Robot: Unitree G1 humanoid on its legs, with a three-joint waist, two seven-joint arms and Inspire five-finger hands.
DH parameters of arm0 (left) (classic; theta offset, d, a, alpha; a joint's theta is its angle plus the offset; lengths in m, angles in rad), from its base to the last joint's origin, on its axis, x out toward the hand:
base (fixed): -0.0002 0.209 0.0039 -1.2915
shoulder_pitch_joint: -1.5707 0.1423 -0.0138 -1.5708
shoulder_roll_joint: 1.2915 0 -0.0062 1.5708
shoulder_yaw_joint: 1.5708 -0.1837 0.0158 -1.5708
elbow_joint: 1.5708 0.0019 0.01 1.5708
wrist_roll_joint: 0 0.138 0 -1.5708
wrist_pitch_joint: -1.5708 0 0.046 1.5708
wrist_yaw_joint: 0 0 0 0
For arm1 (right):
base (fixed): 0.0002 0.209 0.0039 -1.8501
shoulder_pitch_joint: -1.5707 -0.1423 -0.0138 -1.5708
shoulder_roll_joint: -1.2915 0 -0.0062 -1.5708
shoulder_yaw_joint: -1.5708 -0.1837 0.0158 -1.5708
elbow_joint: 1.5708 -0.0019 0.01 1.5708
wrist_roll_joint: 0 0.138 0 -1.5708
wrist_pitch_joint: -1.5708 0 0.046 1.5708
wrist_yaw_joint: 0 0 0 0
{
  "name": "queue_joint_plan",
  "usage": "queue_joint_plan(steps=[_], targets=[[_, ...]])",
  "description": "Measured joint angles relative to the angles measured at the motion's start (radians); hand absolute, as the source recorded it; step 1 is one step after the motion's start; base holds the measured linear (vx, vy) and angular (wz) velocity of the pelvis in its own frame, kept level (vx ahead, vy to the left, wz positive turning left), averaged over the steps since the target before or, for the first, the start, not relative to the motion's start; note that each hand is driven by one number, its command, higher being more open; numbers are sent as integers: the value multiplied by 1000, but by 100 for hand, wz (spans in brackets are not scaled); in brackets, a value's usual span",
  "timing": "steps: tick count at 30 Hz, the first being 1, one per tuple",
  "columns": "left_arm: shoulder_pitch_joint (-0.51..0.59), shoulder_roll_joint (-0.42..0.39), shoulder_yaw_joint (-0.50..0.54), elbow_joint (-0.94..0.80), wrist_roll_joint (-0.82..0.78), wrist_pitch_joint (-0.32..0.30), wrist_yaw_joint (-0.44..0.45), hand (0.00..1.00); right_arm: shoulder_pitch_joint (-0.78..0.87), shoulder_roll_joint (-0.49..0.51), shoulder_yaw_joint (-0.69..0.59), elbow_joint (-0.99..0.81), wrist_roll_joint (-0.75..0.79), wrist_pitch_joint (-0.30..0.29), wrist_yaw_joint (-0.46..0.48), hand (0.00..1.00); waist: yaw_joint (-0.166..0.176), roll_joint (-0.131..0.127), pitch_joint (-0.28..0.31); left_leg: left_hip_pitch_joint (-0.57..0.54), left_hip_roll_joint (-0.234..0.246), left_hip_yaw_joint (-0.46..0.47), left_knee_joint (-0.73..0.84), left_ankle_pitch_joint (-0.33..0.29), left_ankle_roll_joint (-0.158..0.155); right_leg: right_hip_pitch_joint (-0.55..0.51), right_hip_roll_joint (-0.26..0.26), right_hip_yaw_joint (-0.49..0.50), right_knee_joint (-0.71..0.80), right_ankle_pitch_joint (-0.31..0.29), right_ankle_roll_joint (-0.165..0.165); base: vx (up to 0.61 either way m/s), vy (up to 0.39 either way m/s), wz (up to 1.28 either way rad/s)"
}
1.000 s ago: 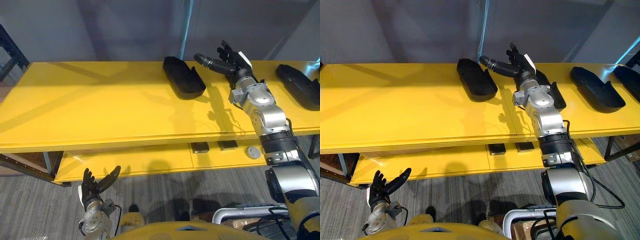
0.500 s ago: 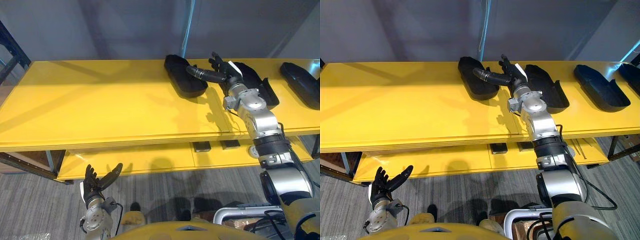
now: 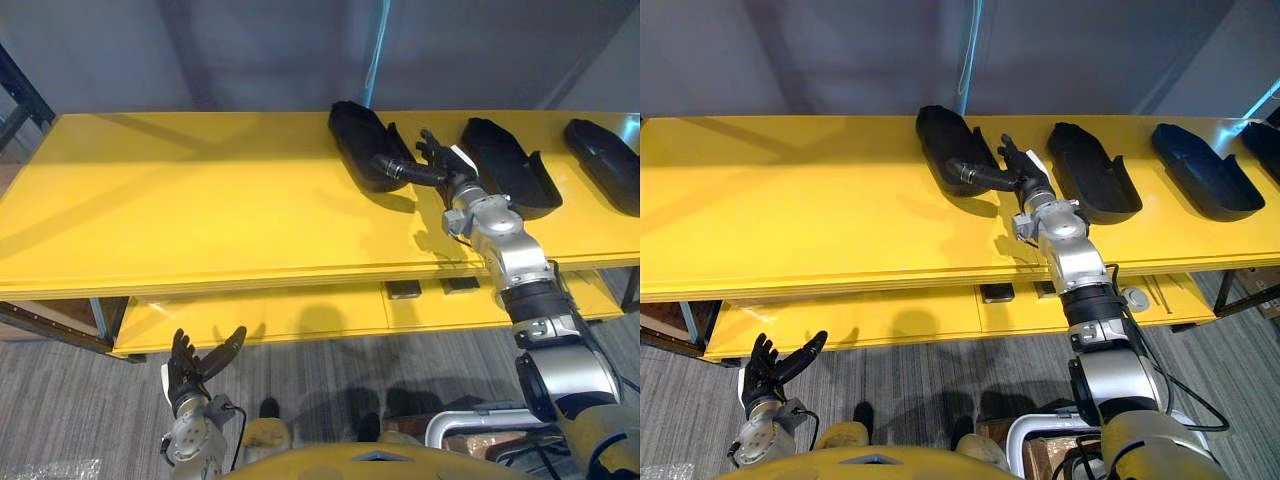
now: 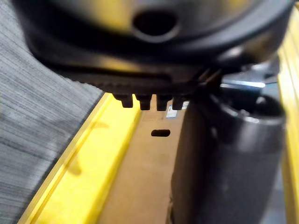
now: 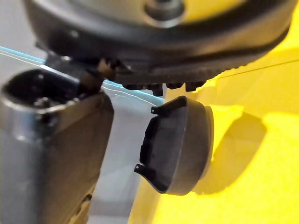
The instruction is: Walk over and take three plastic housings, then place them on the shelf
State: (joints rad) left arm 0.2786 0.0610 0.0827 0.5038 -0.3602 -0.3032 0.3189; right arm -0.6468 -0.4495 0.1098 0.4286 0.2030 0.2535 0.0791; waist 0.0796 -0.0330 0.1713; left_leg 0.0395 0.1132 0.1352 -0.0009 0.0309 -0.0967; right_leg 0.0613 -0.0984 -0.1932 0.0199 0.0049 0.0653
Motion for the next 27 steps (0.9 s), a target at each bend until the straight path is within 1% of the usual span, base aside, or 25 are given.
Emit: queue_joint_plan(steps=[3, 6, 18, 22, 25, 27], targets=[[0, 0, 0, 0, 0, 0, 0, 100, 6, 16, 0, 11, 0, 7, 6, 100, -2, 0, 0, 1, 1, 0, 0, 0, 0, -5, 0, 1, 11, -7, -1, 0, 0, 0], [0, 0, -1, 0, 0, 0, -1, 100, 8, 16, 0, 11, 0, 7, 24, 100, -2, 0, 0, 1, 1, 0, 0, 0, 0, -8, -1, 1, 18, -10, -1, 0, 0, 0], [0, 0, -1, 0, 1, 0, -1, 100, 10, 16, 1, 11, -1, 7, 46, 100, -1, -4, 3, 0, 1, -1, 0, 0, 0, -8, -1, 1, 18, -10, -1, 0, 0, 0], [0, 0, -1, 0, 1, 0, -1, 100, 43, 16, 1, -29, -4, 7, 61, 100, -1, -7, 4, 0, 1, 0, 0, 0, 0, -9, -1, 2, 18, -10, -1, 0, 0, 0], [-1, 0, -1, -1, 1, 0, 0, 100, 72, 32, 3, -64, -67, 7, 64, 100, -3, -9, 6, 0, 1, 3, 0, 0, 0, -11, 0, 5, 18, -10, -1, 0, 0, 0], [-2, 0, -1, -4, 1, 0, 1, 100, 89, 32, 10, -84, -78, 7, 64, 100, -3, -12, 7, 0, 1, 4, 0, 0, 0, -12, 0, 5, 18, -10, -1, 0, 0, 0]])
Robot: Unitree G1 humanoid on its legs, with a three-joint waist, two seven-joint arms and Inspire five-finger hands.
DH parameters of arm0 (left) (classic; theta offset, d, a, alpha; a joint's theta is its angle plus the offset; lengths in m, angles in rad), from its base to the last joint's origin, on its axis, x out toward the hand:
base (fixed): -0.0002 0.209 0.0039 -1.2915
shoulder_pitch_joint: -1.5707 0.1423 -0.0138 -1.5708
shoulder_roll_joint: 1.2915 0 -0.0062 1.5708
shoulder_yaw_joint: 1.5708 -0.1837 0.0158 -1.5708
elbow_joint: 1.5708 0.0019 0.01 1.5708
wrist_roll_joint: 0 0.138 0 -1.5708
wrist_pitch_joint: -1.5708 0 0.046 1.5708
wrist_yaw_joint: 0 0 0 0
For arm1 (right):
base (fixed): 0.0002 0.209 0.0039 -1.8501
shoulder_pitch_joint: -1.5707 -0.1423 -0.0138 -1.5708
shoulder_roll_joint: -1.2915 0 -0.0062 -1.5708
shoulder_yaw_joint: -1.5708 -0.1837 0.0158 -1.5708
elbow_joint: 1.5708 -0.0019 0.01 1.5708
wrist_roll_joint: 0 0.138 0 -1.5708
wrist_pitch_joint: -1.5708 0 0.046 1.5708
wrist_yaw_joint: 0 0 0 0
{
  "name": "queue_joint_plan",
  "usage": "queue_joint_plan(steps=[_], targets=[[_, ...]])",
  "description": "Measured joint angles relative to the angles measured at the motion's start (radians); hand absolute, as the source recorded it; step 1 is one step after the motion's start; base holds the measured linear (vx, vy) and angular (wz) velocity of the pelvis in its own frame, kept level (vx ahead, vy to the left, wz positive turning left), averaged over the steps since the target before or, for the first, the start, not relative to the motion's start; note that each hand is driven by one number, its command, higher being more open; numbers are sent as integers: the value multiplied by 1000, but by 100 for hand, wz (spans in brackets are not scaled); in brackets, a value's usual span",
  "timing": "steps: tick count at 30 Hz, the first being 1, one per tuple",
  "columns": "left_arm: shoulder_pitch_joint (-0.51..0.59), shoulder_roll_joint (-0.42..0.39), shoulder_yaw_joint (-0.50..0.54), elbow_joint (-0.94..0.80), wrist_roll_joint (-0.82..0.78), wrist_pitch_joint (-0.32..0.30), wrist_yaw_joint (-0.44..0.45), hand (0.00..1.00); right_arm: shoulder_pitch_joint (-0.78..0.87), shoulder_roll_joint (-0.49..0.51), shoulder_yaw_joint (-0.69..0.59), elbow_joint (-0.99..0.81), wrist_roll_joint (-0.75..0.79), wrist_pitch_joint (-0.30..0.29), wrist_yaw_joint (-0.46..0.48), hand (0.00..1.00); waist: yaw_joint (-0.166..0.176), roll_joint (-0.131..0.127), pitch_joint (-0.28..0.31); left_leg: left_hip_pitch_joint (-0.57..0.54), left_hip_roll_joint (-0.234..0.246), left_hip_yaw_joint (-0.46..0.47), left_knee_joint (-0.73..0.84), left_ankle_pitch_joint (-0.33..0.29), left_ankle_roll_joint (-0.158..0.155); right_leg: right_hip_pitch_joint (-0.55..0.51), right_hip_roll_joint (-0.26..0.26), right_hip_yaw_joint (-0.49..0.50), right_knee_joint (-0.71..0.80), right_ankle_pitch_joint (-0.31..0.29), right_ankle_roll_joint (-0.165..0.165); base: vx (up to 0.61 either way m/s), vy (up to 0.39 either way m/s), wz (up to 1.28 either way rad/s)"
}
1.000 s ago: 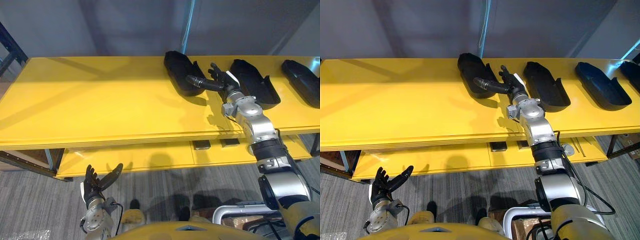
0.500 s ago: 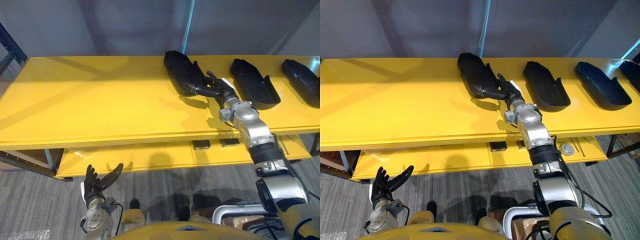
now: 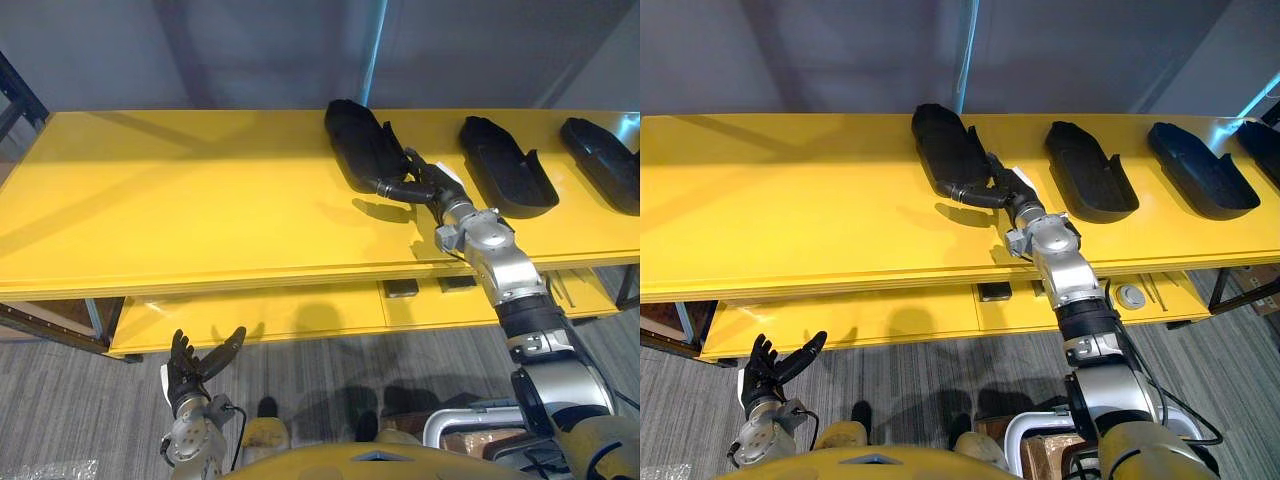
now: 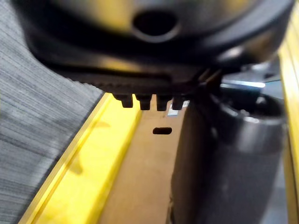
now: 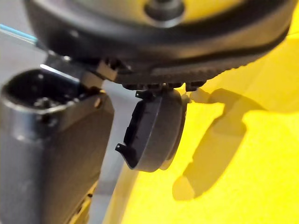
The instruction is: Walk over and take three plastic housings, then place them on the shelf
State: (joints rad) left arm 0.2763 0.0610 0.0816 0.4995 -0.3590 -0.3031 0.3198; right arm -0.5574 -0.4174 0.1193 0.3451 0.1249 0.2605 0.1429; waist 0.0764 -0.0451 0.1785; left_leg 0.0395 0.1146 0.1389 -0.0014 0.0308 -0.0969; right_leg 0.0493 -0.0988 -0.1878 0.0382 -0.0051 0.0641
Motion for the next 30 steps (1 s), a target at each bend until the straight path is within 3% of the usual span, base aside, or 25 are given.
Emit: queue_joint_plan(steps=[27, 30], targets=[[2, 0, -9, 1, 7, 0, 4, 100, 87, 0, 43, -162, -16, 18, 32, 100, -23, -6, 1, 1, 0, 16, 0, -2, 1, -13, 0, 19, 9, 0, 0, -1, 0, -1], [3, 0, -9, 1, 7, 0, 5, 100, 99, 0, 47, -165, -102, -26, -25, 100, -22, -6, 0, 1, 0, 16, 0, -2, 1, -13, 0, 19, 9, 0, 0, 0, 0, 0]])
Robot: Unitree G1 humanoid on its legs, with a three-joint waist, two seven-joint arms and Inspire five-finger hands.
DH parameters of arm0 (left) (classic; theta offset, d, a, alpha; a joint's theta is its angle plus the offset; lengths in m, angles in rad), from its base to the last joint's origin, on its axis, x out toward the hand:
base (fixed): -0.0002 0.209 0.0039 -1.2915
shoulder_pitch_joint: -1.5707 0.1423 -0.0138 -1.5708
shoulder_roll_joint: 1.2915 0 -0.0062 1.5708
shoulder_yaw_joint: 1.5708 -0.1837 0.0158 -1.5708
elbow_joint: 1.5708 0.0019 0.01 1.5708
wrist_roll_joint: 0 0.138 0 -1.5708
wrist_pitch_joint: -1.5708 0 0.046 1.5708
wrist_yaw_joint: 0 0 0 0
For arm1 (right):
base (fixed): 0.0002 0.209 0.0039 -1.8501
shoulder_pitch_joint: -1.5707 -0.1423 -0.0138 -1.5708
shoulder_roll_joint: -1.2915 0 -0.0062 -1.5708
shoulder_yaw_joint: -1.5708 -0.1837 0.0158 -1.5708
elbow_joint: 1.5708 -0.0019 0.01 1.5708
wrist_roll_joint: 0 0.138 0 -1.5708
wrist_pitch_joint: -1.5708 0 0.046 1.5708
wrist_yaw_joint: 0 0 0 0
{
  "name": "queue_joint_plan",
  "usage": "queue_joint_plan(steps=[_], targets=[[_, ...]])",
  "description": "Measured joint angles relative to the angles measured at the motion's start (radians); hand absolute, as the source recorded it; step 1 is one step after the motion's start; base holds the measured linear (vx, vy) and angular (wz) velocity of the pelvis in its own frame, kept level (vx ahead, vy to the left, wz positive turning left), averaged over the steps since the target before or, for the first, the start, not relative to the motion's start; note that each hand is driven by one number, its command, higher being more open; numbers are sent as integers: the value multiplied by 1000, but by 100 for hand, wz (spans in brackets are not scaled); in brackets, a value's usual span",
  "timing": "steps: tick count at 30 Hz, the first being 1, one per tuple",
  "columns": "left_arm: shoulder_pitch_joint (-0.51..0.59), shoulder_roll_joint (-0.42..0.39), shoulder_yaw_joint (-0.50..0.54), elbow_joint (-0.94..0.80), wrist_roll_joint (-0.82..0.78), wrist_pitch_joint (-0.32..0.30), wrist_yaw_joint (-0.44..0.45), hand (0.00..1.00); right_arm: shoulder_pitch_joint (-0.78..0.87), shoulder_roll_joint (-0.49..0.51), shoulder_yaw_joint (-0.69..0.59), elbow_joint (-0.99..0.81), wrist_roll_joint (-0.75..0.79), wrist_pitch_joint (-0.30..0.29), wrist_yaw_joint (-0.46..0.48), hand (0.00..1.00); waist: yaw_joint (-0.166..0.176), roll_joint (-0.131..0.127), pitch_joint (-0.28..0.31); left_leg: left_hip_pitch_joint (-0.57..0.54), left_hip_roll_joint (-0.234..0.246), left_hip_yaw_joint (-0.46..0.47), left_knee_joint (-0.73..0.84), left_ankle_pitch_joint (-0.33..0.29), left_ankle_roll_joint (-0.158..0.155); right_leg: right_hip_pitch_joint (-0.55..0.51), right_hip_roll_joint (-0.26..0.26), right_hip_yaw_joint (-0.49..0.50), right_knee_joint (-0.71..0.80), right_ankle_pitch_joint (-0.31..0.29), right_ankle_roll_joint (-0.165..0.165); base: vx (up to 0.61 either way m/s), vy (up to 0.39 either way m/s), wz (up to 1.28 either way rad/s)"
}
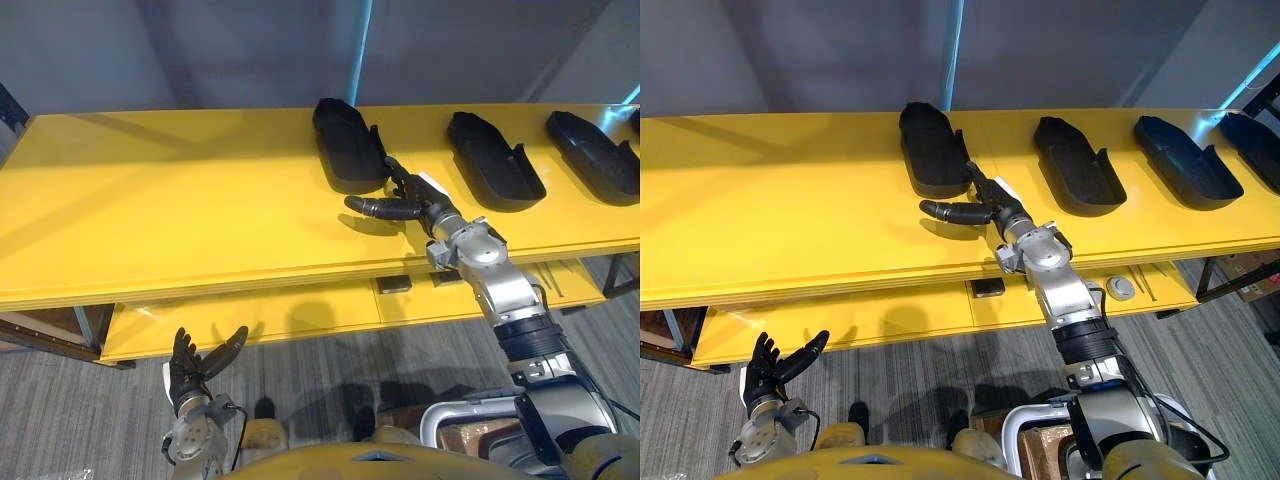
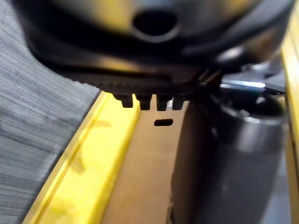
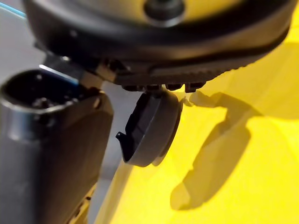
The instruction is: Walk over and take three plastic housings, then place them on the shelf
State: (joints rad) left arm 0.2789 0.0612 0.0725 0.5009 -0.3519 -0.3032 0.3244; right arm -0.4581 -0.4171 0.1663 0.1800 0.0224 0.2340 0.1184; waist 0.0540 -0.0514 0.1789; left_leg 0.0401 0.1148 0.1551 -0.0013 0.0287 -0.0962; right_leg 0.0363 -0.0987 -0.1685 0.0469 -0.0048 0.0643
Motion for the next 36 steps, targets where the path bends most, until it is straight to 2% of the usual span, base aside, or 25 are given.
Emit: queue_joint_plan(steps=[1, 3, 5, 6, 7, 8, 9, 11, 13, 16, 21, 25, 28, 31, 34, 36], targets=[[1, 0, 0, 0, 0, 0, 0, 100, 1, 0, 0, 0, -21, -15, -17, 100, 0, 0, 0, 0, 0, 0, 0, 0, 0, 0, 0, 0, 0, 0, 0, 0, 0, 0], [5, 2, 0, 1, 0, 0, 0, 100, 2, 0, -7, -3, -68, -101, -84, 100, -1, 0, 0, 0, 0, 0, 0, 0, 0, 0, 0, 0, 0, 0, 0, 0, 0, 0], [5, 2, 0, 2, 0, 0, 0, 100, 2, -1, -16, -33, -98, -138, -108, 100, -3, 0, 0, 0, 0, 0, 0, 0, 0, 0, 0, 0, 0, 0, 0, 0, 0, 0], [5, 3, 0, 2, 0, 0, 0, 100, 1, -9, -21, -65, -133, -190, -128, 100, -3, -1, 0, 0, 0, 0, 0, 0, 0, 0, 1, 0, 0, 0, 0, 0, 0, 0], [5, 4, 0, 2, 0, -1, -1, 100, 0, -13, -21, -82, -140, -207, -130, 100, -3, -1, -1, 0, 0, 0, 0, 0, 0, 0, 1, 0, 0, 0, 0, 0, 0, 0], [5, 5, -1, 3, 0, -1, -2, 100, -3, -18, -20, -100, -149, -227, -129, 100, -3, -1, -1, 0, 0, 0, 0, 0, 0, 0, 1, 0, 0, 0, 0, 0, 0, 0], [4, 8, -1, 11, 0, -4, -4, 100, -16, -30, -17, -140, -175, -279, -118, 100, -3, -2, -1, 0, 0, -1, 0, 0, 0, 0, 1, 0, 0, 0, 0, 0, 0, 0], [3, 11, -1, 23, 0, -4, -6, 100, -41, -51, 1, -160, -175, -315, -83, 100, -4, -4, -3, 0, 0, -1, 0, 0, 0, 0, 0, -1, 0, 0, 0, 0, 0, 0], [3, 18, 0, 39, 0, -4, -11, 100, -88, -97, 53, -167, -175, -349, -7, 100, -4, -13, -9, -2, 0, -5, 0, 0, 0, 1, 0, -4, -1, 0, 0, 0, 0, 2], [2, 19, 2, 48, 1, -4, -20, 100, -124, -145, 132, -167, -173, -362, 91, 100, -3, -26, -17, -12, -1, -16, 1, 1, 0, 1, 0, -17, -6, 0, 0, 0, 0, 12], [6, 20, 4, 50, 5, -3, -26, 100, -180, -202, 269, -128, -161, -352, 241, 100, 10, -32, -21, -16, -2, -23, 0, 3, 0, 4, 0, -25, -13, 1, 1, 1, -1, 5], [1, 20, 4, 49, 5, 7, -29, 100, -228, -224, 299, -21, -157, -329, 316, 100, 23, -32, -21, -16, -2, -23, 0, 4, 0, 4, 0, -26, -13, 1, 1, 0, 0, 0], [1, 25, 10, 49, 7, 79, -60, 100, -263, -253, 317, 44, -157, -293, 377, 100, 25, -32, -21, -17, -2, -25, -1, 5, 0, 4, 0, -29, -14, 1, 1, 0, 0, 0], [0, 39, 0, 90, 50, 198, -118, 100, -282, -260, 326, 109, -167, -287, 401, 100, 24, -31, -22, -18, -2, -25, -3, 5, 0, 3, 0, -29, -14, 1, 1, 0, 0, 0], [-8, 37, 3, 146, 41, 254, -156, 100, -312, -273, 330, 171, -174, -290, 402, 100, 26, -29, -23, -20, -1, -24, -3, 6, 0, 0, 1, -28, -15, 2, 1, 1, 0, -1], [-8, 46, 3, 164, 44, 255, -160, 100, -326, -284, 331, 181, -175, -291, 402, 100, 27, -23, -28, -19, -1, -23, -4, 6, 1, 0, 1, -28, -15, 2, 1, 0, 0, 0]])
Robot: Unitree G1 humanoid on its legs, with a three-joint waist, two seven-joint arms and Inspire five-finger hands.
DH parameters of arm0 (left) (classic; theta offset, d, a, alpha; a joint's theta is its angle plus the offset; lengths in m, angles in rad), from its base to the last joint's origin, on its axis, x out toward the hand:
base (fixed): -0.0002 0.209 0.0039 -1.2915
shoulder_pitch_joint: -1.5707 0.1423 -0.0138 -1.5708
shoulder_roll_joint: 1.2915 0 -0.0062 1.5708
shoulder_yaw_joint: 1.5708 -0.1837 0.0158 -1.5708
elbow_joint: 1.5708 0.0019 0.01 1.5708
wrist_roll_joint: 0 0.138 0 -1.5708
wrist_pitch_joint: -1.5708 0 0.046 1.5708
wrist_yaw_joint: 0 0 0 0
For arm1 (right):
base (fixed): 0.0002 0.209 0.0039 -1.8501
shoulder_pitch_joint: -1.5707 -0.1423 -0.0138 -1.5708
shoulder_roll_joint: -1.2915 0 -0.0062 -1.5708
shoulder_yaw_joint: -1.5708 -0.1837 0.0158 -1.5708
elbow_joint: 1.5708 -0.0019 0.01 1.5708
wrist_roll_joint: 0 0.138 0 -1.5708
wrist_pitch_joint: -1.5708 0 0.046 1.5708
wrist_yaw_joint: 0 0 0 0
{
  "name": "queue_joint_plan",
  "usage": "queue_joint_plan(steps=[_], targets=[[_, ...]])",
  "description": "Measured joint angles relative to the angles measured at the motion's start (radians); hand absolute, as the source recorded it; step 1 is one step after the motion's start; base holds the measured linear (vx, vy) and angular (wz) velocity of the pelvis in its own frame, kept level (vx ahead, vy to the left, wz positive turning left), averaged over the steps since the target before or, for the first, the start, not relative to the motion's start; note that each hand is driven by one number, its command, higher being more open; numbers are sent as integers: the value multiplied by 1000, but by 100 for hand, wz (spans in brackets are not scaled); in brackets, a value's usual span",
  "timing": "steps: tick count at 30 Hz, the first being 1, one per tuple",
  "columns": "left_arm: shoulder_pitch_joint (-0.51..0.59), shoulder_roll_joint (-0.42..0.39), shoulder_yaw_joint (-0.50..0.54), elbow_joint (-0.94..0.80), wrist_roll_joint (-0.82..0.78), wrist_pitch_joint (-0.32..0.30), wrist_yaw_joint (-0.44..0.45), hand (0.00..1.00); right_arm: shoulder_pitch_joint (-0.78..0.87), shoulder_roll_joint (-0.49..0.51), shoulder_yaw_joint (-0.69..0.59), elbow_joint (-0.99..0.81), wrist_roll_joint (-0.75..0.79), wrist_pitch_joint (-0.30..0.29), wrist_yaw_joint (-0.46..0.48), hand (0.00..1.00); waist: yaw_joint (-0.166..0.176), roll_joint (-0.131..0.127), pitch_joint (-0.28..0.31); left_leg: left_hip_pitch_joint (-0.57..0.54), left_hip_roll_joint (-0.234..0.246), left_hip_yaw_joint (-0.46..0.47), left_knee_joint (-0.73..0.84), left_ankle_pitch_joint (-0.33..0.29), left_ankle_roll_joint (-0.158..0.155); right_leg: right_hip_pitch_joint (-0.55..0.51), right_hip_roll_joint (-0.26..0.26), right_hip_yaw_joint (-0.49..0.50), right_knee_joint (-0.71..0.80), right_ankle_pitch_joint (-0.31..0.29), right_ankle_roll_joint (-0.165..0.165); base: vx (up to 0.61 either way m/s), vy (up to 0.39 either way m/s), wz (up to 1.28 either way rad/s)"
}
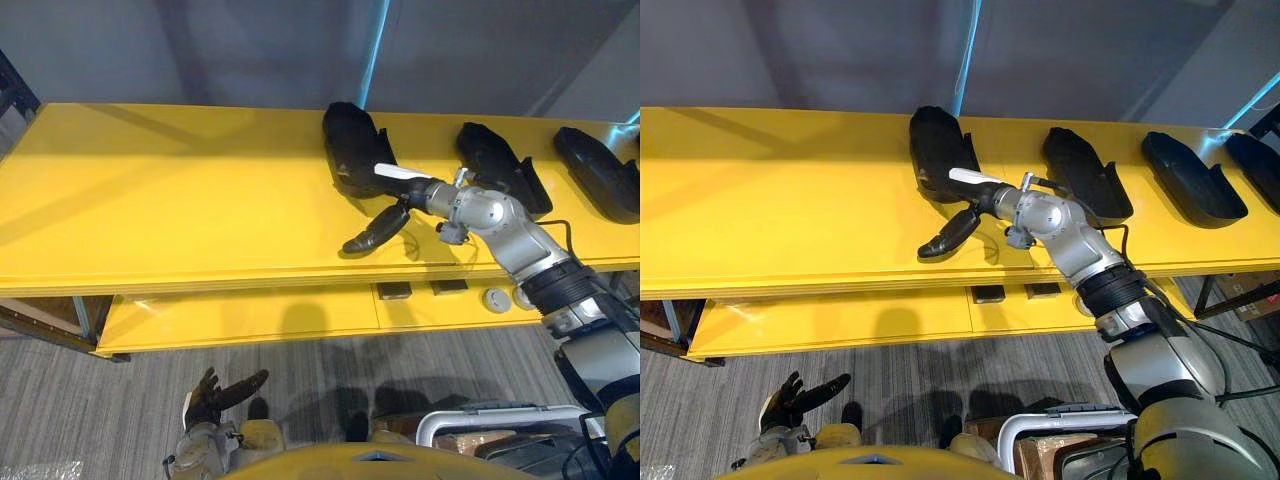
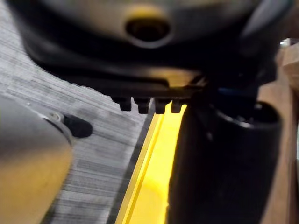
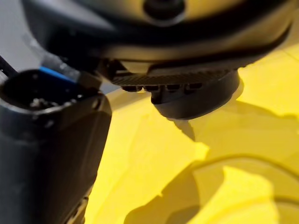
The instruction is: Walk over and take three plastic housings, then place them on the shelf
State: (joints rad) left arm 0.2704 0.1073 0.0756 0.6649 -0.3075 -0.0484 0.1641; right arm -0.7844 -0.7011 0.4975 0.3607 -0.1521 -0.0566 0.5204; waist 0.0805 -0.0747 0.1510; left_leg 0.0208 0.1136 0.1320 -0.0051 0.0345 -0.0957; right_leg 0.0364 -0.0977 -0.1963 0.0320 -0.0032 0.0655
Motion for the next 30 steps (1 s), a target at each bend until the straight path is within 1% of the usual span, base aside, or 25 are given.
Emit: queue_joint_plan(steps=[3, 5, 11, 18, 25, 30], targets=[[1, 14, 16, 62, -1, 5, -2, 100, -27, -5, 0, 0, 0, -16, 0, 100, -4, 8, -5, 1, 0, 5, -1, 0, 0, -2, 0, 6, 0, 0, 0, -5, 1, -4], [6, 14, 22, 98, -5, 6, -2, 100, -28, -7, 0, 0, 0, -17, 4, 100, -2, 9, -5, 1, 0, 5, -1, 0, 0, -2, 0, 6, -1, 0, 0, 0, 0, 0], [14, 12, 60, 183, -5, 9, -26, 100, -36, -6, 7, 10, 1, -10, 82, 100, 4, 9, -5, 1, 0, 3, -2, 0, 0, 0, 0, 3, -3, 1, 1, 0, 0, 0], [10, 13, 61, 190, -3, 9, -54, 100, -81, -3, 33, 59, -2, -3, 163, 100, 3, 10, -9, 3, -1, 0, -21, 12, -1, 2, 1, -4, -19, 7, 4, 1, 0, 1], [12, 14, 60, 189, 4, 4, -64, 100, -97, 3, 46, 113, -76, -17, 173, 100, 1, 11, -9, 4, -12, -15, -40, 23, 2, 4, -5, -19, -25, 10, 8, -6, 5, 5], [12, 14, 60, 189, 4, 4, -64, 100, -97, 3, 44, 119, -79, -7, 186, 100, 1, 11, -9, 10, -17, -17, -53, 30, 4, 8, -10, -19, -34, 16, 11, 0, 0, 0]])
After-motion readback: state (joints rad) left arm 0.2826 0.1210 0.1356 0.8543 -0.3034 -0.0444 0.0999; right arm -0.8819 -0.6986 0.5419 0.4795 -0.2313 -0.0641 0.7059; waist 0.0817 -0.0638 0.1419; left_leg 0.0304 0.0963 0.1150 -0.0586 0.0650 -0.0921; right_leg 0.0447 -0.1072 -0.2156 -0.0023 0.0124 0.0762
